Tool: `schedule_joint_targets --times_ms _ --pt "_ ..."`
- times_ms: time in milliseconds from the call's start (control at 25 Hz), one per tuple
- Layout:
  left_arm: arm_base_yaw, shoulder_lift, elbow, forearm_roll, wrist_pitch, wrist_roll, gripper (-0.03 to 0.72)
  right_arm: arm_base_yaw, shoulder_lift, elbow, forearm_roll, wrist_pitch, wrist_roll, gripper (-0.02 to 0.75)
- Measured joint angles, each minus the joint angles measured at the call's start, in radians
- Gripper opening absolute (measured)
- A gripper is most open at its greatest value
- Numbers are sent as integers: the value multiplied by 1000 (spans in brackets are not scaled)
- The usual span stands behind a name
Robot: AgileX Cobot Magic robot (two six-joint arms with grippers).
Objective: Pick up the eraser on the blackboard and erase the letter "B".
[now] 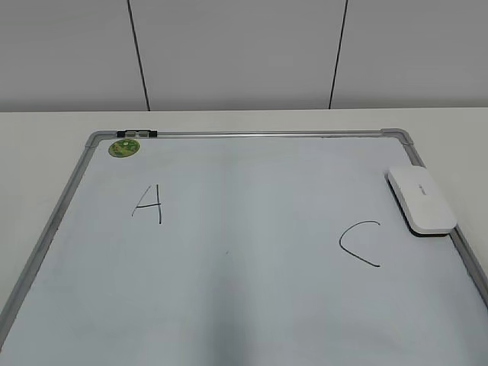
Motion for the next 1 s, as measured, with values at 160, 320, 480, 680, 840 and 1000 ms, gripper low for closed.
schedule_joint_targets --times_ms 160,320,480,680,840,1000 --pt "0 0 0 0 0 0 580 0 0 0 0 -2 0 575" --pt "0 0 0 0 0 0 580 0 0 0 0 -2 -1 575" --pt "0 0 0 -2 0 0 580 0 0 0 0 -2 -1 574" --pt "27 -10 0 -2 0 0 580 0 -75 0 0 -2 -1 575" --pt "82 -38 0 -2 0 0 580 -16 -196 0 0 -2 -2 575" --pt "130 -78 0 -2 0 0 580 -61 -297 0 0 0 -2 574"
